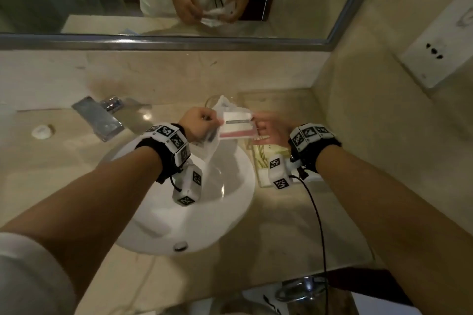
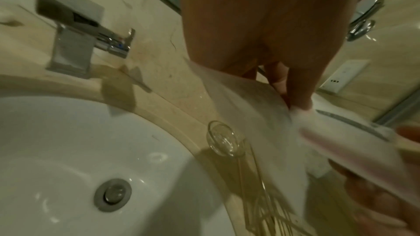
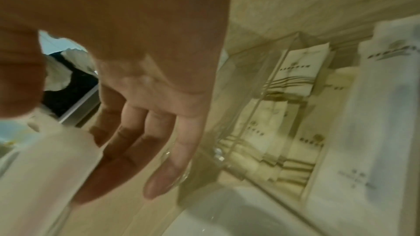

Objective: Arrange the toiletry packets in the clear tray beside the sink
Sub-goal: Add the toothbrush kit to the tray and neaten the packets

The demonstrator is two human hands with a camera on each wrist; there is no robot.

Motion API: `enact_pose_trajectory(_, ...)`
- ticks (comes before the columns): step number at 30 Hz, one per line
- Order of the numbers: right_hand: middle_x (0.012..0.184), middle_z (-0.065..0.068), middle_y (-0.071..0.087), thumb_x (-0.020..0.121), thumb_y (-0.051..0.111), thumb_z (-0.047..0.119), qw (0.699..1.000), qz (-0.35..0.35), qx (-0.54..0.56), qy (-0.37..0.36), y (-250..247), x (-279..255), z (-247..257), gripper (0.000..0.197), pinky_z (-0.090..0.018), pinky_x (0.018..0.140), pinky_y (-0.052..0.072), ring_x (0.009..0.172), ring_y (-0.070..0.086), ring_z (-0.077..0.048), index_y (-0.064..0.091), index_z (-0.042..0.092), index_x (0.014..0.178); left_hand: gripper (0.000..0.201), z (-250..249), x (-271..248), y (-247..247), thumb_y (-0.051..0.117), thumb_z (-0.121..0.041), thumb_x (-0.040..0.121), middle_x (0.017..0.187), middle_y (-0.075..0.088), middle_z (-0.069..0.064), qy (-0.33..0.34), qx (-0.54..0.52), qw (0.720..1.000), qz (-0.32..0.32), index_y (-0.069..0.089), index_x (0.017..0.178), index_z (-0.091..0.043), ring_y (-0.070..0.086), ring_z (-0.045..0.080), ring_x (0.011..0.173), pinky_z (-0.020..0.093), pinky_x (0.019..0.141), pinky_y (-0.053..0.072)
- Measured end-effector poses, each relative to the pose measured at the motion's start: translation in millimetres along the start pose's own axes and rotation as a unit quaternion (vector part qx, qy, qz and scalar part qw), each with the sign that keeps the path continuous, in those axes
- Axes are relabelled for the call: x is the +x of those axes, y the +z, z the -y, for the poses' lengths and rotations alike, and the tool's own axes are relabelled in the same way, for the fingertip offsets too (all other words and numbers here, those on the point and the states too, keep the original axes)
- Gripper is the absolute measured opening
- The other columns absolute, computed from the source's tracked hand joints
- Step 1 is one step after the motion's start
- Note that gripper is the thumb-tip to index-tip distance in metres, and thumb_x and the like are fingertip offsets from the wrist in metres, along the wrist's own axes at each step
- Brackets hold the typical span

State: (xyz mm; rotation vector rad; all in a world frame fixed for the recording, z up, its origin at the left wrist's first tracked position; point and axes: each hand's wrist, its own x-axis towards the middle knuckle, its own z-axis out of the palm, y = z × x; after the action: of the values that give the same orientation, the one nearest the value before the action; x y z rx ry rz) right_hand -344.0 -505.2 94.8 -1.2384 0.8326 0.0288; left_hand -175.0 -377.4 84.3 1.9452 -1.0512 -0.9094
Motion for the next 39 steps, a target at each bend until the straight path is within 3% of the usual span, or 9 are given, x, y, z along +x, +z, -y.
enact_pose_trajectory(9,0.122,-0.019,0.061,0.089,0.060,0.012,0.988,-0.132,-0.062,-0.050,-34,9,-18,0.037,-0.043,0.097,0.049,0.110,0.059,-0.033,0.056,0.000,0.124,0.029,-17,26,44,0.058,-0.021,0.089,0.046,0.055,-0.001,-0.010,0.030,0.999,0.022,0.054,0.061,-0.015,0.044,0.006,0.029,0.014,0.033,0.039)
enact_pose_trajectory(14,0.094,-0.009,0.068,0.094,0.052,0.015,0.980,-0.176,-0.037,-0.085,-48,10,-29,0.018,-0.036,0.083,0.055,0.092,0.065,-0.028,0.062,0.001,0.101,0.025,-23,30,54,0.056,-0.020,0.091,0.063,0.058,0.005,-0.010,0.052,0.997,0.049,0.055,0.067,-0.017,0.050,0.017,0.047,0.019,0.036,0.044)
enact_pose_trajectory(16,0.091,-0.005,0.067,0.095,0.052,0.015,0.978,-0.187,-0.042,-0.084,-52,9,-31,0.022,-0.030,0.076,0.055,0.090,0.065,-0.025,0.061,-0.001,0.107,0.027,-23,33,58,0.056,-0.020,0.091,0.062,0.058,0.004,-0.009,0.053,0.997,0.047,0.053,0.064,-0.018,0.051,0.012,0.042,0.019,0.038,0.044)
enact_pose_trajectory(19,0.096,-0.004,0.066,0.091,0.057,0.016,0.982,-0.154,-0.076,-0.079,-58,7,-35,0.021,-0.032,0.083,0.054,0.095,0.064,-0.023,0.062,0.002,0.107,0.028,-22,35,63,0.055,-0.021,0.092,0.058,0.056,0.002,-0.016,0.052,0.998,0.033,0.054,0.064,-0.019,0.048,0.003,0.033,0.017,0.035,0.043)
enact_pose_trajectory(23,0.101,-0.007,0.066,0.089,0.060,0.012,0.981,-0.148,-0.110,-0.068,-64,3,-41,0.008,-0.037,0.091,0.052,0.104,0.062,-0.029,0.061,0.015,0.081,0.030,-23,37,69,0.055,-0.023,0.092,0.060,0.054,-0.001,-0.008,0.056,0.998,0.032,0.053,0.062,-0.020,0.051,0.007,0.043,0.014,0.035,0.042)
enact_pose_trajectory(28,0.110,-0.024,0.065,0.089,0.062,0.018,0.965,-0.204,-0.161,-0.027,-88,-2,-54,0.021,-0.047,0.096,0.050,0.104,0.063,-0.038,0.064,-0.002,0.097,0.030,-15,40,74,0.054,-0.030,0.092,0.062,0.052,-0.005,-0.047,0.030,0.998,-0.039,0.053,0.062,-0.024,0.049,0.009,0.056,0.018,0.046,0.044)
enact_pose_trajectory(30,0.092,-0.014,0.066,0.088,0.063,0.018,0.964,-0.205,-0.170,0.001,-98,-5,-65,0.016,-0.038,0.091,0.053,0.090,0.063,-0.029,0.064,0.003,0.091,0.029,-11,40,74,0.055,-0.029,0.091,0.062,0.052,-0.004,-0.065,0.010,0.996,-0.054,0.053,0.062,-0.024,0.050,0.011,0.055,0.017,0.040,0.046)
enact_pose_trajectory(33,0.066,-0.002,0.053,0.086,0.066,0.018,0.953,-0.231,-0.194,0.027,-105,-7,-81,0.019,-0.020,0.061,0.047,0.066,0.053,-0.016,0.060,0.005,0.074,0.029,-5,40,77,0.057,-0.028,0.089,0.067,0.054,0.002,-0.071,0.005,0.996,-0.060,0.054,0.061,-0.025,0.051,0.015,0.058,0.018,0.047,0.049)
enact_pose_trajectory(39,0.100,-0.009,0.062,0.085,0.068,0.024,0.947,-0.241,-0.207,0.053,-97,4,-103,0.037,-0.025,0.081,0.039,0.097,0.058,-0.021,0.066,-0.002,0.111,0.025,4,36,91,0.058,-0.022,0.089,0.080,0.058,0.006,-0.074,-0.020,0.996,-0.048,0.055,0.064,-0.025,0.052,0.018,0.071,0.019,0.058,0.049)
